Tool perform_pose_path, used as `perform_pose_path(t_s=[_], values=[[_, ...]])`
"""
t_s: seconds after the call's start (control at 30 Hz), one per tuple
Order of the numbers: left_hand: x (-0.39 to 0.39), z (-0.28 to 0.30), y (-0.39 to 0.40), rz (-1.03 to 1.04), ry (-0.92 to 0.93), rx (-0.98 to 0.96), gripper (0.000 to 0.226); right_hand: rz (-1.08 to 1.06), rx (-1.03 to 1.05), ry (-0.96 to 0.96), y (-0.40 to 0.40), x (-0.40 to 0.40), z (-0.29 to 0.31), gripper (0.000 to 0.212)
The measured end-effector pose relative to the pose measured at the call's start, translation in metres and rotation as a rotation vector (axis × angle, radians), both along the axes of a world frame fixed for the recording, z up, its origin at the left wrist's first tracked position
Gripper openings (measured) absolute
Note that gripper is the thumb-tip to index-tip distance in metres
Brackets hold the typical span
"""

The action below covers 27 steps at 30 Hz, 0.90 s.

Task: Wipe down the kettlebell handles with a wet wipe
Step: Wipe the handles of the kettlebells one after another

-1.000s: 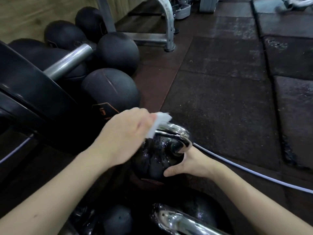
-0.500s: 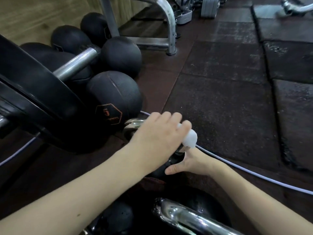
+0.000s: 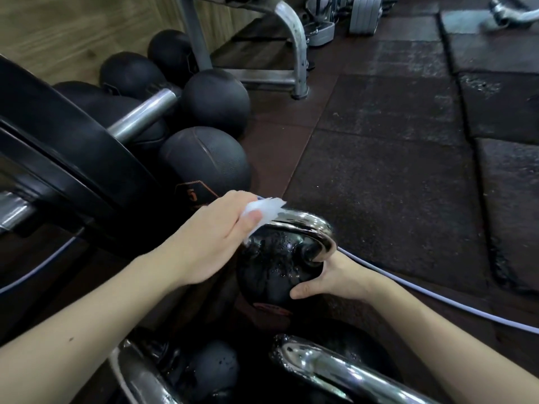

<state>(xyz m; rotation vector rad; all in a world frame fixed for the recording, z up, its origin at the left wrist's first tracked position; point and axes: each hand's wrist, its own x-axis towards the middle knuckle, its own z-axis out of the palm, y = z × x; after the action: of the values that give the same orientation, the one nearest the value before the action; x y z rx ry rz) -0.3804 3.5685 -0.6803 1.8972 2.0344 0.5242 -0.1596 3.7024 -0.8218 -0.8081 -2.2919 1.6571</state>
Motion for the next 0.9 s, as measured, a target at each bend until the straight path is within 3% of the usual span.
perform_pose_path(t_s=[0.03, 0.13, 0.3, 0.43, 0.5, 0.6, 0.77, 0.9], values=[[-0.004, -0.006, -0.010, 0.001, 0.020, 0.024, 0.023, 0.007, 0.006, 0.001, 0.000, 0.000, 0.000, 0.110], [-0.006, -0.011, -0.020, -0.018, 0.128, 0.067, 0.047, 0.022, 0.001, 0.007, 0.000, 0.001, 0.001, 0.110], [0.035, 0.009, 0.017, -0.120, 0.471, 0.068, 0.065, 0.047, 0.012, 0.033, 0.000, 0.001, 0.007, 0.105], [0.076, 0.017, 0.041, -0.186, 0.594, 0.077, 0.054, 0.062, 0.031, 0.048, -0.001, 0.003, 0.016, 0.093], [0.073, 0.021, 0.049, -0.162, 0.541, 0.021, 0.036, 0.055, 0.045, 0.041, 0.000, 0.003, 0.015, 0.096], [0.060, 0.021, 0.052, -0.143, 0.437, -0.041, 0.042, 0.057, -0.009, 0.020, 0.000, 0.001, 0.011, 0.102], [0.027, 0.018, 0.035, -0.163, 0.375, 0.031, 0.043, 0.002, -0.057, 0.021, 0.002, -0.002, -0.002, 0.119], [-0.015, 0.000, 0.004, -0.042, 0.198, 0.026, 0.026, 0.017, -0.013, 0.013, 0.004, -0.001, -0.008, 0.109]])
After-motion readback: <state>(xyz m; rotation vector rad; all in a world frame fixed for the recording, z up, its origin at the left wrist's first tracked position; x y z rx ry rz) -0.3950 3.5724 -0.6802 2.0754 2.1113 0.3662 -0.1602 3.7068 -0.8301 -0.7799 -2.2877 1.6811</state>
